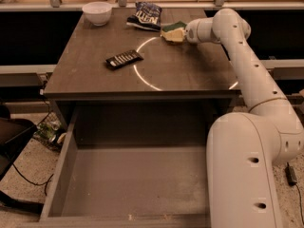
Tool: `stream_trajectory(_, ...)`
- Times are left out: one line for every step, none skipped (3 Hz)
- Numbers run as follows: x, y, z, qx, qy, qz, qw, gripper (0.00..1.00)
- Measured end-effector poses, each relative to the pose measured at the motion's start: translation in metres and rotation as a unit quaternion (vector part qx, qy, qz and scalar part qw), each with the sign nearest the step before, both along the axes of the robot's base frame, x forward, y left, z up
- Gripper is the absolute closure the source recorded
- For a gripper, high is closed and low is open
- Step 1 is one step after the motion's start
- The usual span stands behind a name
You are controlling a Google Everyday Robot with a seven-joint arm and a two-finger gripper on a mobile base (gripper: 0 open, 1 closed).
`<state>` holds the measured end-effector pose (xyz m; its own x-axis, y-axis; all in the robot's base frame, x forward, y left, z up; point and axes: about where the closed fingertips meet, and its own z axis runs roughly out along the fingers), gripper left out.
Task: Place sponge into top drawer
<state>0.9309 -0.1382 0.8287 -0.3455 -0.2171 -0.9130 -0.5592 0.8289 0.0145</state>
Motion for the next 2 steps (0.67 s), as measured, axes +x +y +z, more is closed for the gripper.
stream_trajectory(0.0, 0.0, 0.0003, 0.0, 0.0, 0.0, 1.0, 1.0)
stream_trajectory(0.0, 0.0, 0.0004, 0.0, 0.0, 0.0, 1.0, 1.0)
